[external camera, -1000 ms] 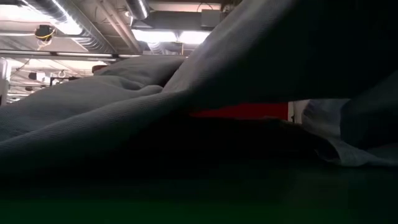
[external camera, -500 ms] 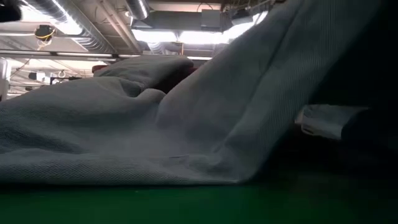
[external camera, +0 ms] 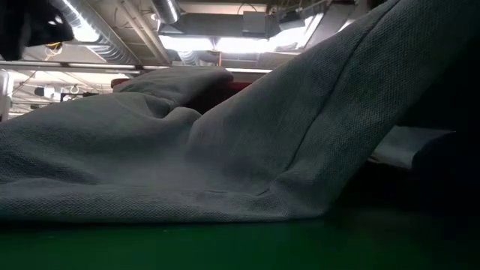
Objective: Fold laundry
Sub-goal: Fold the light blue jeans
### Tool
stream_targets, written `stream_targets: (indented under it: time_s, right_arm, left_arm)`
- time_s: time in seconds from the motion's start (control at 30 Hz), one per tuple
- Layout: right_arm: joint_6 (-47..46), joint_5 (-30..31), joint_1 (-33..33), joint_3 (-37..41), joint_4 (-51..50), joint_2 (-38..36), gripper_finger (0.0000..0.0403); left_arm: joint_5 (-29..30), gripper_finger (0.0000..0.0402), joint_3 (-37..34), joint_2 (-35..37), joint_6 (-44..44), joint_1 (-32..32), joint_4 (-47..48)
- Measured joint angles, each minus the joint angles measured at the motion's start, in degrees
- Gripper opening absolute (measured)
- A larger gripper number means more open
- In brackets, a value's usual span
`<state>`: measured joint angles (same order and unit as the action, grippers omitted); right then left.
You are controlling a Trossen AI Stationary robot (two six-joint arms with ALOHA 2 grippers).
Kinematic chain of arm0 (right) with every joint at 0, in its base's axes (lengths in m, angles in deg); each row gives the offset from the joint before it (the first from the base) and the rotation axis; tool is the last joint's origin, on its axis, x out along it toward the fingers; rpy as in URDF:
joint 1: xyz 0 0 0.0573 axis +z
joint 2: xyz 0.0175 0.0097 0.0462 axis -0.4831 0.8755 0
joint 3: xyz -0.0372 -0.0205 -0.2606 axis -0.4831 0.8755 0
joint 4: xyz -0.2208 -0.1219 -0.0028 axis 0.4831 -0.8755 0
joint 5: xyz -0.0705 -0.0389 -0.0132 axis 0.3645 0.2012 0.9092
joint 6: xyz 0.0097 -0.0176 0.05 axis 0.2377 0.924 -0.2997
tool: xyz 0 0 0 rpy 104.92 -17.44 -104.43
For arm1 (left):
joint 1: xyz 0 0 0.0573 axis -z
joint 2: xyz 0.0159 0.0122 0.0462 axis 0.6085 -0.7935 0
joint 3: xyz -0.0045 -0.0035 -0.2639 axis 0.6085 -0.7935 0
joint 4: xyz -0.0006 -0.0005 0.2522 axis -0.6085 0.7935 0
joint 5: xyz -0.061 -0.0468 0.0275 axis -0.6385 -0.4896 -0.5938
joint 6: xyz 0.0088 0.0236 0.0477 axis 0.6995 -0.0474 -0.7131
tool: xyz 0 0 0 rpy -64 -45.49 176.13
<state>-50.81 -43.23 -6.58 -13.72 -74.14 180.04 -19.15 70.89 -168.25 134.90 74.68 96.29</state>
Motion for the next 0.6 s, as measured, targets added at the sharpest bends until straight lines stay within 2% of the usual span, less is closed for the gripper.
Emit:
stream_targets:
  time_s: [0.33,0.6]
  right_arm:
    - [1.21,1.23,-6.20,8.57,-1.18,0.02,0.0154]
    - [3.03,1.24,-10.77,11.91,1.04,0.07,0.0154]
  left_arm:
    - [0.04,0.0088,0.00,0.00,-12.89,-6.55,-2.16]
    - [-0.02,0.0088,0.00,0.00,-19.75,-10.92,-3.46]
